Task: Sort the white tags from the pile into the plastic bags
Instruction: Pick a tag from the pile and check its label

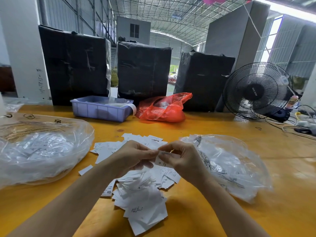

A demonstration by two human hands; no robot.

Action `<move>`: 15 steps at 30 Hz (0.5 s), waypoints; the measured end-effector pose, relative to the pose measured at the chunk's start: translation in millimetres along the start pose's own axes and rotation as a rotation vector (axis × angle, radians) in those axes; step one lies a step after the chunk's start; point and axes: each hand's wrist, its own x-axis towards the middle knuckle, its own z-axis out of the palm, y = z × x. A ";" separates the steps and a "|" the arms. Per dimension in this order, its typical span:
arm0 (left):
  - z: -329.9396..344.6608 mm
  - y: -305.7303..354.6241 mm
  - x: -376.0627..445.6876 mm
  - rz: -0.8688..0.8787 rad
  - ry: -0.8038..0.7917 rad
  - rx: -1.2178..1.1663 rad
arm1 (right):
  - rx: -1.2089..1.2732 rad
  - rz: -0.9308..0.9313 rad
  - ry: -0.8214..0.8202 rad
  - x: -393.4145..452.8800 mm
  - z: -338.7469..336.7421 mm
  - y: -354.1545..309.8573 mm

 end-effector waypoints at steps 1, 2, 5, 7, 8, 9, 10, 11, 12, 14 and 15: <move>0.8 0.0 0.4 0.004 0.010 0.000 | 0.016 0.021 -0.007 0.2 -0.1 0.2; 1.5 0.2 0.5 0.009 0.018 0.001 | 0.029 0.043 -0.017 0.5 0.0 0.3; 3.2 -0.1 0.8 0.032 0.031 0.002 | 0.110 0.116 -0.082 -0.3 -0.3 -0.6; 4.7 -1.0 0.3 0.056 0.018 0.030 | 0.200 0.159 -0.105 -0.3 -1.4 -0.6; 6.2 -1.6 -0.4 0.065 0.010 0.056 | 0.226 0.169 -0.103 0.0 -2.1 -0.4; 7.9 -2.5 -0.8 0.070 0.005 0.078 | 0.238 0.172 -0.102 0.2 -2.7 -0.3; 9.8 -3.2 -1.0 0.073 0.007 0.086 | 0.240 0.174 -0.102 0.4 -2.7 -0.4; 11.3 -3.7 -0.7 0.075 0.016 0.080 | 0.230 0.176 -0.097 0.6 -2.7 -0.4; 12.2 -4.1 -0.1 0.079 0.034 0.062 | 0.212 0.179 -0.083 0.8 -2.6 -0.7; 13.2 -4.5 1.8 0.091 0.095 -0.008 | 0.195 0.187 -0.029 1.1 -2.6 -1.1; 13.3 -4.7 2.9 0.094 0.129 -0.049 | 0.214 0.189 0.011 1.3 -2.7 -1.2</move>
